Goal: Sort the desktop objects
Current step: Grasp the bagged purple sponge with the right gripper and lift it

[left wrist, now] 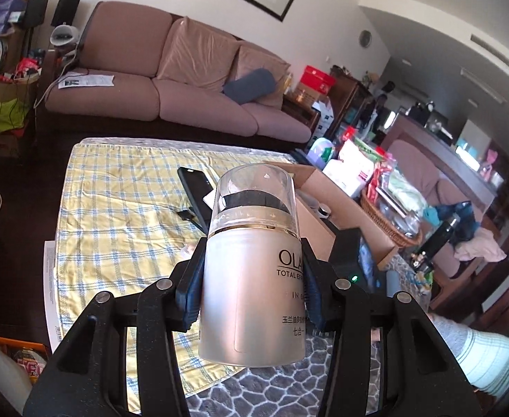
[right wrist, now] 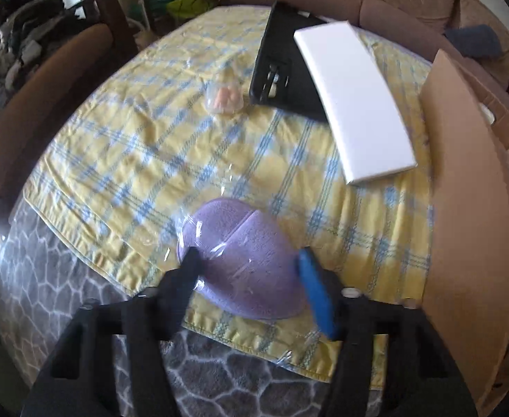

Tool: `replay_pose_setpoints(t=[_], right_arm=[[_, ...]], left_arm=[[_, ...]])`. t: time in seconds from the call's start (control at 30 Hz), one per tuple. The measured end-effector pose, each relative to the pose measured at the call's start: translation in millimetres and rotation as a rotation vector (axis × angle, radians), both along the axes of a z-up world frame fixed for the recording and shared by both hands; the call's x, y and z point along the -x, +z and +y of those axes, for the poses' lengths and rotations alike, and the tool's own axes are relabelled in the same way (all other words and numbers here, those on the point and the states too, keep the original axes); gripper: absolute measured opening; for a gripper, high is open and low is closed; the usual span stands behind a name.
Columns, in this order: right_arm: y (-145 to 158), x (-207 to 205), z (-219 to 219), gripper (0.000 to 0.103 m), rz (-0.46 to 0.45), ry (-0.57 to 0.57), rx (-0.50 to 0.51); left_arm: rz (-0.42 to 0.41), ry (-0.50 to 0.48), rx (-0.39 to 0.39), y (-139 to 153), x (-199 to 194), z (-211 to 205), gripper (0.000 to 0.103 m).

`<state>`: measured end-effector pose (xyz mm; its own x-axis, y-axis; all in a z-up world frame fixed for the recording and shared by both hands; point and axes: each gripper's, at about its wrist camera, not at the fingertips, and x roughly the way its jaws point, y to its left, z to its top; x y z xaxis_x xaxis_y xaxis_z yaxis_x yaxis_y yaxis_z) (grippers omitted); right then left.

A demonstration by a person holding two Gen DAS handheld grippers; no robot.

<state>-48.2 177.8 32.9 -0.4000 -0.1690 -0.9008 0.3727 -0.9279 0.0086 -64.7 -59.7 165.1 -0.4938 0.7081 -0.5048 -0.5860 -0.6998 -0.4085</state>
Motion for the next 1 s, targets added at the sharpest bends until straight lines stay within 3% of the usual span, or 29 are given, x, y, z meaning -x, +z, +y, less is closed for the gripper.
replay_pose_setpoints(t=[0.03, 0.2, 0.27, 0.3, 0.33, 0.4, 0.5, 0.57, 0.67, 0.7, 0.73, 0.83, 1.0], right_arm=[[4.7, -0.5, 0.5, 0.015, 0.004, 0.006, 0.004], [16.2, -6.0, 11.2, 0.012, -0.030, 0.024, 0.029], [17.9, -9.0, 16.5, 0.039, -0.028, 0.028, 0.032], [19.0, -9.7, 15.9, 0.082, -0.019, 0.024, 0.024], [19.1, -10.2, 14.2, 0.103, 0.002, 0.017, 0.005], [18.4, -7.4, 4.1, 0.102, 0.058, 0.035, -0.026], [3.7, -0.7, -5.7, 0.102, 0.032, 0.061, -0.090], [-8.2, 2.6, -11.7, 0.095, 0.021, 0.073, -0.128], [-15.3, 4.2, -12.9, 0.068, -0.003, 0.079, -0.096], [-12.9, 4.1, -11.4, 0.050, -0.002, 0.071, -0.067], [-10.7, 4.4, -10.3, 0.042, 0.000, 0.059, -0.061], [-4.0, 4.4, -5.2, 0.032, -0.010, 0.042, -0.020], [26.1, -4.1, 9.4, 0.028, 0.018, -0.014, 0.071]], left_arm=[[0.000, -0.005, 0.002, 0.1, -0.1, 3.3, 0.045], [-0.011, -0.024, -0.022, 3.7, -4.0, 17.7, 0.045], [-0.014, -0.024, -0.028, 3.4, -5.5, 19.9, 0.045], [-0.015, -0.025, -0.031, 2.8, -5.8, 20.3, 0.045], [-0.016, -0.026, -0.032, 2.3, -6.3, 20.6, 0.045], [-0.021, -0.026, -0.033, 0.9, -6.1, 20.3, 0.045], [-0.027, -0.024, -0.028, -1.3, -6.3, 20.0, 0.045], [-0.030, -0.021, -0.027, -1.3, -6.5, 19.2, 0.045], [-0.036, -0.016, -0.024, -1.5, -5.0, 17.7, 0.045], [-0.039, -0.015, -0.022, -2.3, -4.5, 17.5, 0.045], [-0.043, -0.015, -0.021, -2.1, -4.2, 18.2, 0.045], [-0.051, -0.018, -0.016, -3.8, -4.5, 21.7, 0.045], [-0.060, -0.042, -0.016, -0.6, -7.2, 39.7, 0.045]])
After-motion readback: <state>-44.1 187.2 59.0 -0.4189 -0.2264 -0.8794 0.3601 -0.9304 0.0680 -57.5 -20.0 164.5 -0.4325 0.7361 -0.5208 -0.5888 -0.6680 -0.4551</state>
